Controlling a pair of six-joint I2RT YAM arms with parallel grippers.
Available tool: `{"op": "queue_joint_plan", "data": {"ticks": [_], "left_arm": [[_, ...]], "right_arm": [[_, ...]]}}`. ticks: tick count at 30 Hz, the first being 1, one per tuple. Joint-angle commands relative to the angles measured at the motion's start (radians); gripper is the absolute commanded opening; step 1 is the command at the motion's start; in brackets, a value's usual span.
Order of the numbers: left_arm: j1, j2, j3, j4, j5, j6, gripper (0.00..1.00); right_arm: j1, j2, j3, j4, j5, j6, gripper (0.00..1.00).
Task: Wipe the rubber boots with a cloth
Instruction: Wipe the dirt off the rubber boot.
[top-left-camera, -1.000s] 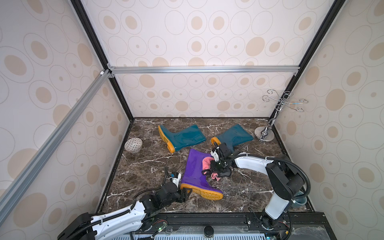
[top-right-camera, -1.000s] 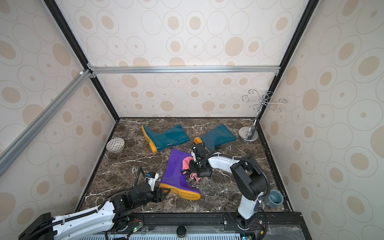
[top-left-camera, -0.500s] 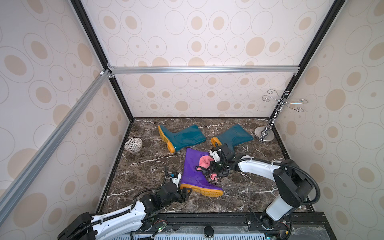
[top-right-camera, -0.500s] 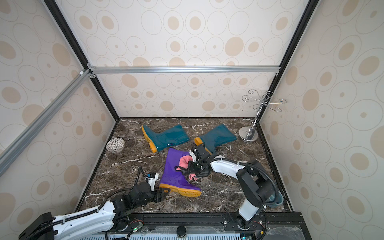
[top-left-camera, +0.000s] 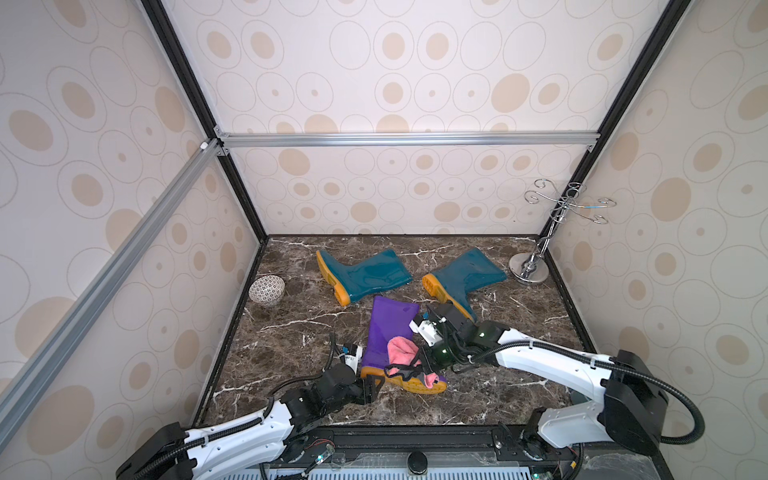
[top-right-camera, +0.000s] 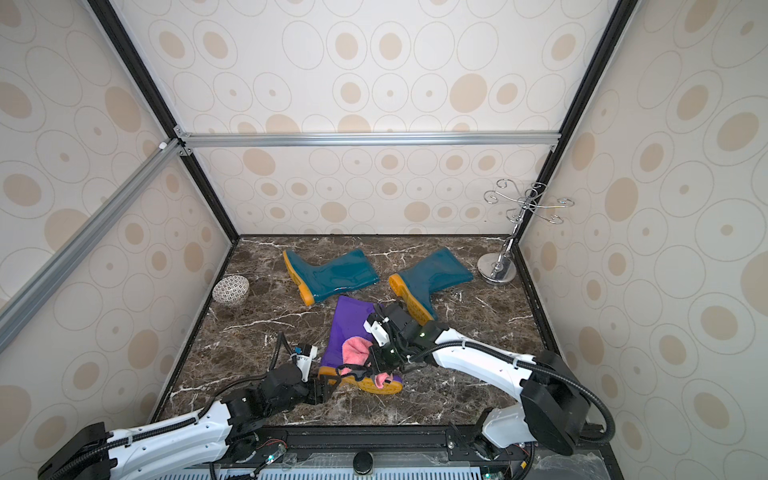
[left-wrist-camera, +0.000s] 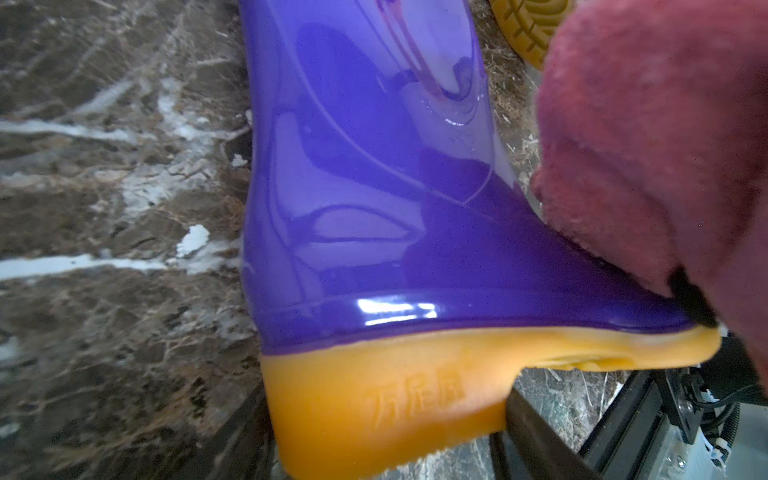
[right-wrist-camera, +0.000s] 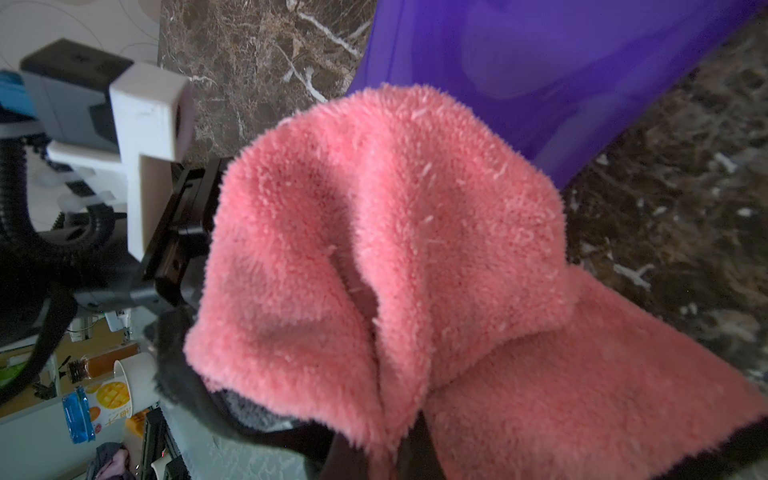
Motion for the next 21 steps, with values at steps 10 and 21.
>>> {"op": "queue_joint_plan", "data": {"ticks": [10, 21], "left_arm": [[-0.001, 0.005, -0.015, -0.051, -0.005, 0.037, 0.73], [-0.001, 0.028, -0.013, -0.037, 0.000, 0.040, 0.74]], "right_arm": [[0.005, 0.507, 0.543, 0.073, -0.014, 0.004, 0.00], [-0.140, 0.674, 0.598, 0.107, 0.137, 0.006, 0.00]]}}
